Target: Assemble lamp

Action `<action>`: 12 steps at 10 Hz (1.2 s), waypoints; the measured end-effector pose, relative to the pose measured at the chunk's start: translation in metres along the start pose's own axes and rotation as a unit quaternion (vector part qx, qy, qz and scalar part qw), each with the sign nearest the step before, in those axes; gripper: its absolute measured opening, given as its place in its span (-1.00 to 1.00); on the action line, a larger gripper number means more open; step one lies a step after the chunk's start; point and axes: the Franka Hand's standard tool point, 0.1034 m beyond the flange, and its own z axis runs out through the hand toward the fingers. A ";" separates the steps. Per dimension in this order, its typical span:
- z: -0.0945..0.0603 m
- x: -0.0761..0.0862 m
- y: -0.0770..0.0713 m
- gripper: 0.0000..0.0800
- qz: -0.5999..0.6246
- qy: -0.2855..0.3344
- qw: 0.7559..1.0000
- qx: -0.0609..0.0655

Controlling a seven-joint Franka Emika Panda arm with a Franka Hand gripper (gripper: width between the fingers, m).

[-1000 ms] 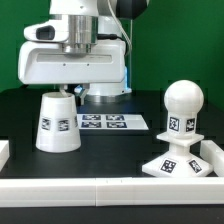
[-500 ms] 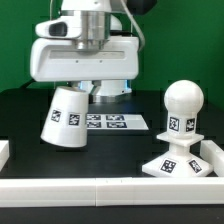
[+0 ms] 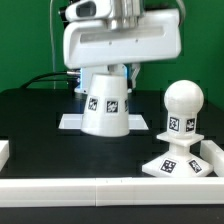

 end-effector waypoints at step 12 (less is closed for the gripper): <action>-0.073 0.043 -0.077 -0.89 0.144 -0.048 0.988 0.033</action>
Offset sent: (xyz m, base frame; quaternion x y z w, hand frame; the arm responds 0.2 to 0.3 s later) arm 0.0000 0.0000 0.0000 0.0000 0.0000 0.0000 1.0000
